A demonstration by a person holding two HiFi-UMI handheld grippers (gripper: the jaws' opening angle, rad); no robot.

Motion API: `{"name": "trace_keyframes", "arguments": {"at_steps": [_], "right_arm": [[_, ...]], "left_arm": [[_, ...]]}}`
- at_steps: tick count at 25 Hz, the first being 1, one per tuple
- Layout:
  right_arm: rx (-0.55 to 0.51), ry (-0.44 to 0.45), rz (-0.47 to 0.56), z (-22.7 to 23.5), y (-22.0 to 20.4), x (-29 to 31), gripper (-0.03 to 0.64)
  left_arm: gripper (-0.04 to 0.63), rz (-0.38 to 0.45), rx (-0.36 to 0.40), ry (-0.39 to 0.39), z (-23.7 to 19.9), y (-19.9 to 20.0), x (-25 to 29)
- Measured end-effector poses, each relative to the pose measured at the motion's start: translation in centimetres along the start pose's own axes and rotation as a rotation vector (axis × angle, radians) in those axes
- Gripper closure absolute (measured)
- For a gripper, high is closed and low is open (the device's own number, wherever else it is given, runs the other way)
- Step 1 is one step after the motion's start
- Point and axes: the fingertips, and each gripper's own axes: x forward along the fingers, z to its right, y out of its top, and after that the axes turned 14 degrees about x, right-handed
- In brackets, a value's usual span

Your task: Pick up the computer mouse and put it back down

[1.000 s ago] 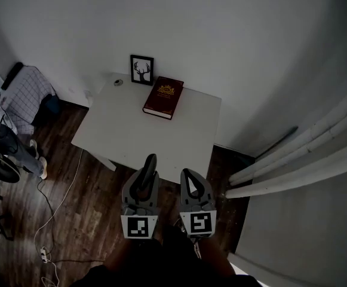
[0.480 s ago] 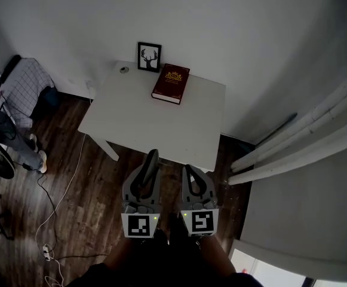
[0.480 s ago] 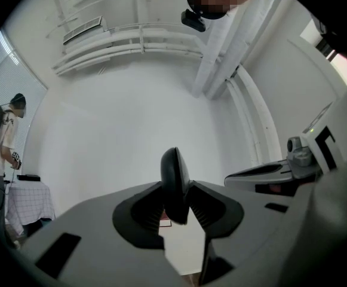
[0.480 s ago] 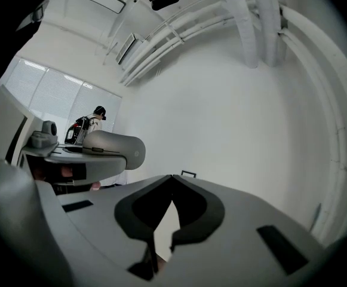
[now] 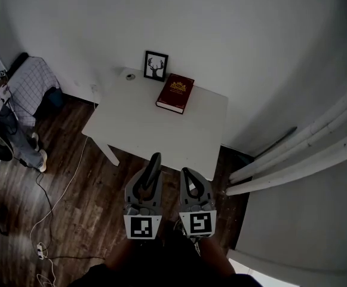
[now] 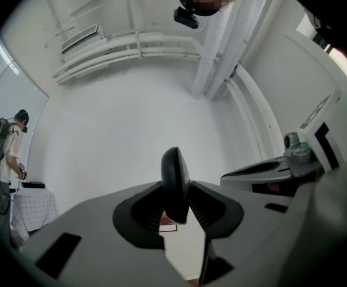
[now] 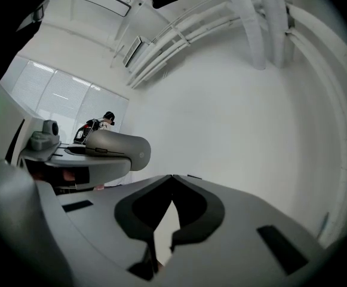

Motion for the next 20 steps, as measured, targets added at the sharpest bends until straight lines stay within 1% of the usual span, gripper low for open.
{"name": "trace_keyframes", "arguments": {"at_steps": [1,2,5,6,8,11,17,20], "right_arm": [[-0.003,0.007,0.001,0.2,0.0,0.1,0.598],[-0.005,0.011,0.000,0.5,0.1,0.1,0.598],[0.000,0.016,-0.008,1.3,-0.1,0.1,0.598],[0.004,0.019,-0.010,1.5,-0.1,0.1,0.598],[0.012,0.028,-0.009,1.8,-0.1,0.2,0.598],[0.012,0.043,-0.008,2.1,-0.1,0.2,0.598],[0.021,0.062,-0.019,3.0,-0.4,0.0,0.598],[0.021,0.075,-0.021,3.3,-0.4,-0.1,0.598]], "left_arm": [[0.472,0.004,-0.006,0.009,0.0,0.1,0.2],[0.473,0.013,0.004,0.016,0.1,0.2,0.5],[0.474,0.017,0.115,-0.001,0.7,0.6,1.1],[0.472,0.007,0.104,0.002,0.9,0.5,1.2],[0.472,-0.003,0.048,0.020,1.2,0.5,1.3],[0.472,-0.008,0.013,0.025,1.6,0.6,1.5],[0.472,-0.030,0.012,0.035,2.3,0.1,1.8],[0.472,-0.037,0.025,0.042,2.7,0.1,1.7]]}}
